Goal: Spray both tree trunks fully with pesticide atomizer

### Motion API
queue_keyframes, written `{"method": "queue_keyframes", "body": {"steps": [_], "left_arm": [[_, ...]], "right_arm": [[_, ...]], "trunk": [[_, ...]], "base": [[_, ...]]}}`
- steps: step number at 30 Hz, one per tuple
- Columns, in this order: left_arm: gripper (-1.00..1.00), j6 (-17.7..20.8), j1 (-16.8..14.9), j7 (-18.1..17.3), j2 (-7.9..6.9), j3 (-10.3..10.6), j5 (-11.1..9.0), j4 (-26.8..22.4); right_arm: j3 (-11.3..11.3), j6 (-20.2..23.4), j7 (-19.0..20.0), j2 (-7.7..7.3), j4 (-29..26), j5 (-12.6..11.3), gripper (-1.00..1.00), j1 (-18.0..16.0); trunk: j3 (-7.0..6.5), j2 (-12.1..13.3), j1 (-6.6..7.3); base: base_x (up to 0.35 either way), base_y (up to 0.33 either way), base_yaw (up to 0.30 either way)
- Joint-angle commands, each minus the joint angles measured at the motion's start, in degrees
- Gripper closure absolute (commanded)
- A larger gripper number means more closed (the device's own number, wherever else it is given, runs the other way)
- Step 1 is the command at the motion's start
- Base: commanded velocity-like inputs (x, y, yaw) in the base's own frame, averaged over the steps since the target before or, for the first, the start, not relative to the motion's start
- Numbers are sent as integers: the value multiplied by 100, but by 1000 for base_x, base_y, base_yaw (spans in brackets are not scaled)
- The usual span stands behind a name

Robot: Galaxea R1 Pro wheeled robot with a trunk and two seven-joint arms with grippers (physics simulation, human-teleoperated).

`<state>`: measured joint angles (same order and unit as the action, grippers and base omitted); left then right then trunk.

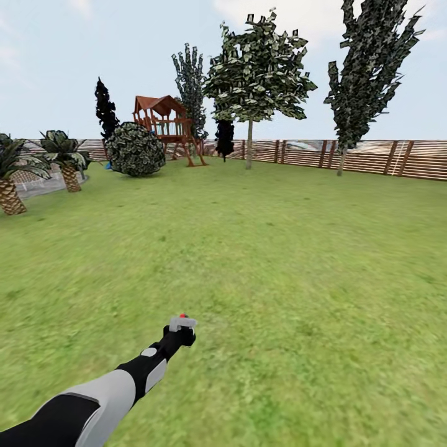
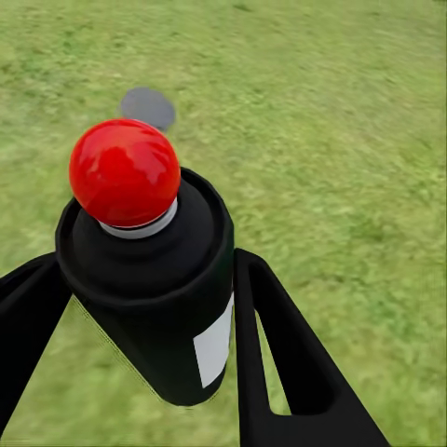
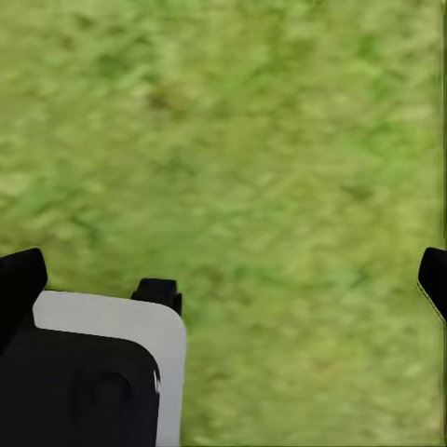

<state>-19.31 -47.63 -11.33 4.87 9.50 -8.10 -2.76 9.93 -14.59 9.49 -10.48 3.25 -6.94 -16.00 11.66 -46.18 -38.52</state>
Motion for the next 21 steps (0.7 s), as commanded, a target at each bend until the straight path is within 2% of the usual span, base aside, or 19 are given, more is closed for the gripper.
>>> {"method": "queue_keyframes", "body": {"steps": [1,21], "left_arm": [[100,-2,0,25,-2,-1,10,1],[100,-2,0,25,-14,-10,16,2]], "right_arm": [[0,0,0,0,0,2,-100,0],[0,0,0,1,0,1,-100,0]], "trunk": [[0,0,0],[0,0,0]], "base": [[335,-77,0],[335,-77,0]]}}
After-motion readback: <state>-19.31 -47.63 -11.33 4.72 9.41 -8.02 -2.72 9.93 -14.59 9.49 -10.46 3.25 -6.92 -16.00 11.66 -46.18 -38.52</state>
